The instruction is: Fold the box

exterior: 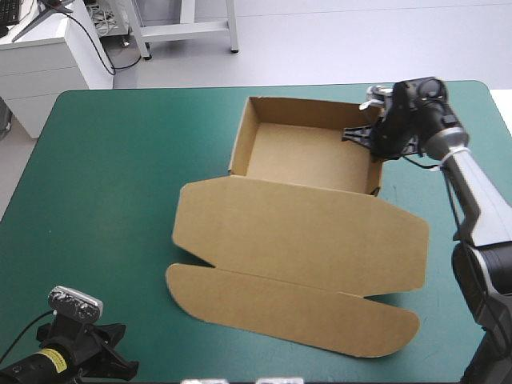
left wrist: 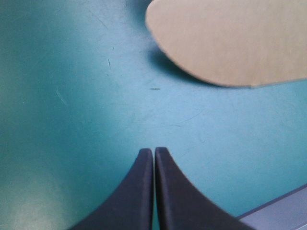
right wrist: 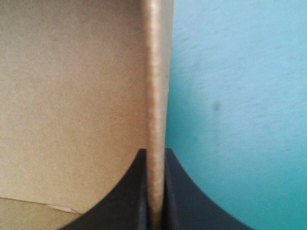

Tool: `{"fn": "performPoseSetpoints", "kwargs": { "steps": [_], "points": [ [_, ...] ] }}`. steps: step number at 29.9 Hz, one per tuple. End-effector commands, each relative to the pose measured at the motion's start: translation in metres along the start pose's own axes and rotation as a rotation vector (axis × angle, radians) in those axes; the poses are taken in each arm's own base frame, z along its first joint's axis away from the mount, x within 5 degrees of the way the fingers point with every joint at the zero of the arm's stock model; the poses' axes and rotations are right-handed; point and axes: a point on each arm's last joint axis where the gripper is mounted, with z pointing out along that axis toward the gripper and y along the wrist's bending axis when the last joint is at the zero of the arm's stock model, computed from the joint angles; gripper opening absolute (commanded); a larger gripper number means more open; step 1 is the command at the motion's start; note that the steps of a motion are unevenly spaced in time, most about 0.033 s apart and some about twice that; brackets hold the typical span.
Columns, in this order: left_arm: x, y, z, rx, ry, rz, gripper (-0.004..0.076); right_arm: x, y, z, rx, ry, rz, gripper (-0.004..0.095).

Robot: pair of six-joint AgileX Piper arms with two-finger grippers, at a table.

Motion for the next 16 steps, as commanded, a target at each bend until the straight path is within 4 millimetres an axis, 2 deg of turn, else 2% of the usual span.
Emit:
{"fn": "performPoseSetpoints", "kwargs": {
  "steps": [1, 4, 5, 10, 14, 16],
  "points": [
    [-0.010, -0.001, -0.004, 0.012, -0.068, -0.017, -0.0008, -0.010, -0.054, -0.058, 0.047, -0.146, 0.056, -0.0019],
    [-0.010, -0.001, -0.004, 0.012, -0.068, -0.017, -0.0008, -0.014, -0.106, -0.069, 0.113, -0.173, 0.117, -0.0019],
    [-0.010, -0.001, -0.004, 0.012, -0.068, -0.017, -0.0008, -0.015, -0.129, -0.072, 0.145, -0.175, 0.136, -0.0019],
    [-0.010, -0.001, -0.004, 0.012, -0.068, -0.017, -0.0008, -0.008, -0.211, -0.080, 0.249, -0.172, 0.274, -0.0019],
    [-0.010, -0.001, -0.004, 0.012, -0.068, -0.017, -0.0008, 0.003, -0.262, -0.077, 0.287, -0.150, 0.376, -0.0019],
    [-0.010, -0.001, -0.004, 0.012, -0.068, -0.017, -0.0008, 0.005, -0.274, -0.073, 0.268, -0.144, 0.419, -0.0019]
  ]
}}
